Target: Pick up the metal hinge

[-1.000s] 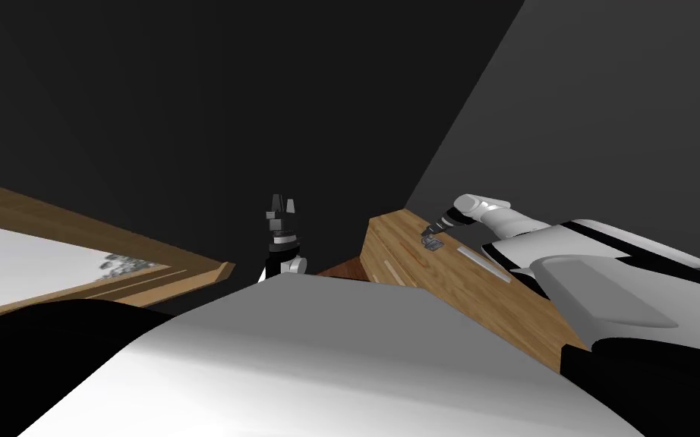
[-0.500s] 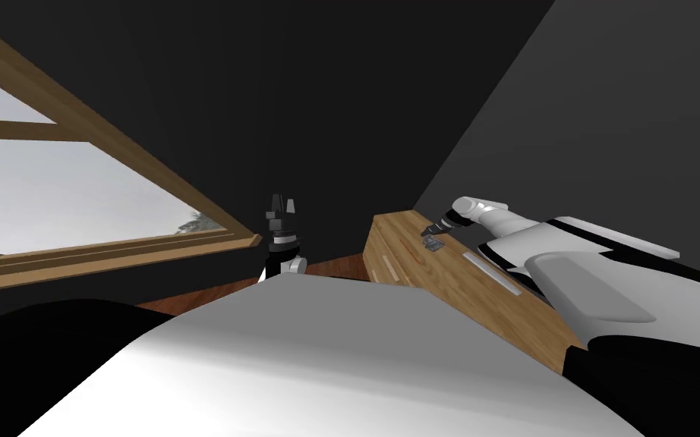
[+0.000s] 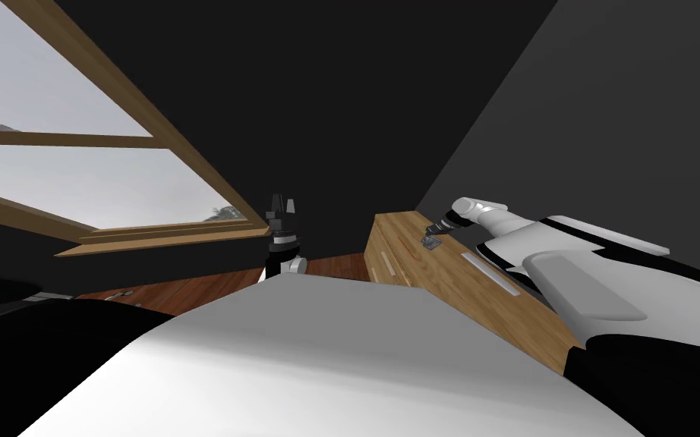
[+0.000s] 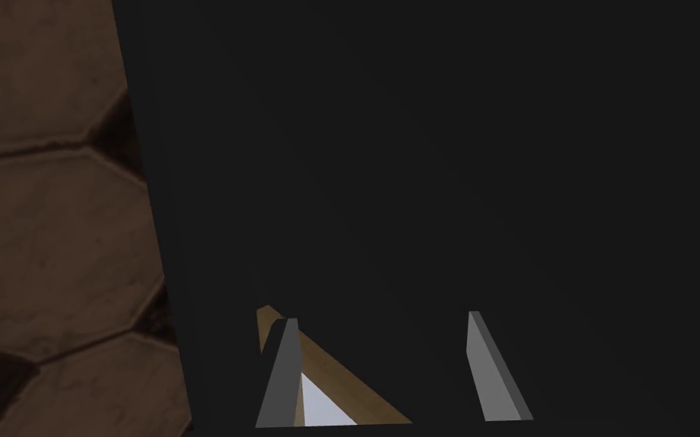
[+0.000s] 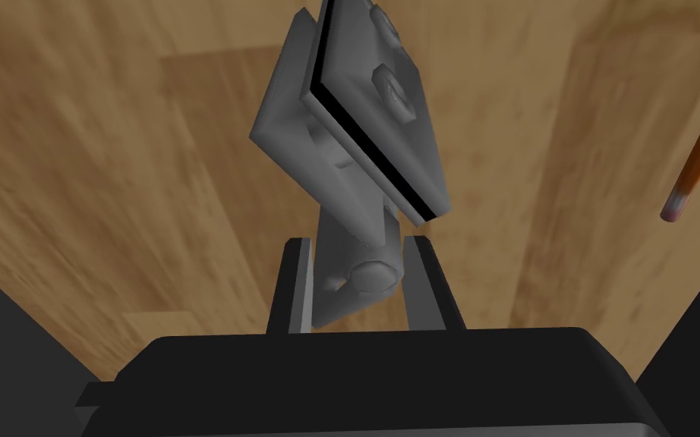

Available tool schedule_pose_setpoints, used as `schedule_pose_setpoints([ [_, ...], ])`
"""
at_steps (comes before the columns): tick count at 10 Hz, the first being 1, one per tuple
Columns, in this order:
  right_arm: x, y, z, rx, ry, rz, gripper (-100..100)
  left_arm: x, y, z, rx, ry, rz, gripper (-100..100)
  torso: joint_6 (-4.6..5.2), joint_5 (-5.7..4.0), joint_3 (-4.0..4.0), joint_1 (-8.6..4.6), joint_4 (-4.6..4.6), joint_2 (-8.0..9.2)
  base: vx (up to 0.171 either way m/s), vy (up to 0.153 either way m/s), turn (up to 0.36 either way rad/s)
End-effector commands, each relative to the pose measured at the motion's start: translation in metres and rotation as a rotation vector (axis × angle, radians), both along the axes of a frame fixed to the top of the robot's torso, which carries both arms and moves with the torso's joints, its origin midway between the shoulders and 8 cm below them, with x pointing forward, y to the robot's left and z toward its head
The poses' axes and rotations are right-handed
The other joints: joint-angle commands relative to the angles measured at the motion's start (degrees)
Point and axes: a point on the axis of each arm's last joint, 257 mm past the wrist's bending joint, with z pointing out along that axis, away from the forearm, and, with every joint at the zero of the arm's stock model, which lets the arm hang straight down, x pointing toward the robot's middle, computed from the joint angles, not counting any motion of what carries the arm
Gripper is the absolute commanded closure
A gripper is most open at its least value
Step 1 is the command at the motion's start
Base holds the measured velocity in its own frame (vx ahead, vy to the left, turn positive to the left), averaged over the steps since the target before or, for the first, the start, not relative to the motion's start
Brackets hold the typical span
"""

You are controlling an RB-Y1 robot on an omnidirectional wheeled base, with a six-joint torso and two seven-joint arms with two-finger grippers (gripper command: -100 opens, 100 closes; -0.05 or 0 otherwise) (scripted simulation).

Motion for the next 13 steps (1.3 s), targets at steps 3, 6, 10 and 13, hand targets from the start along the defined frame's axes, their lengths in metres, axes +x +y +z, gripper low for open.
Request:
schedule_pose_setpoints([
  [3, 0.0, 0.0, 0.0, 0.0, 0.0, -0.001, 100, 0.0, 0.0, 0.0, 0.0, 0.0, 0.0, 0, -0.02, 0.02, -0.05, 0.04, -0.02, -0.08, 0.0, 0.0, 0.0],
  [6, 0.0, 0.004, 0.002, 0.002, 0.004, 0.048, 100, 0.0, 0.0, 0.0, 0.0, 0.0, 0.0, 0, 0.13, 0.07, -0.1, 0.12, -0.03, -0.19, 0.07, 0.041, -0.204],
  [10, 0.0, 0.011, 0.008, 0.005, 0.008, 0.148, 100, 0.0, 0.0, 0.0, 0.0, 0.0, 0.0, 0, -0.06, 0.19, -0.4, 0.64, -0.14, -0.71, 0.166, 0.132, -0.28],
  [13, 0.0, 0.016, 0.015, 0.003, 0.007, 0.246, 100, 0.0, 0.0, 0.0, 0.0, 0.0, 0.0, 0, -0.02, 0.14, -0.35, 0.38, -0.12, -0.63, 0.133, 0.108, -0.283],
])
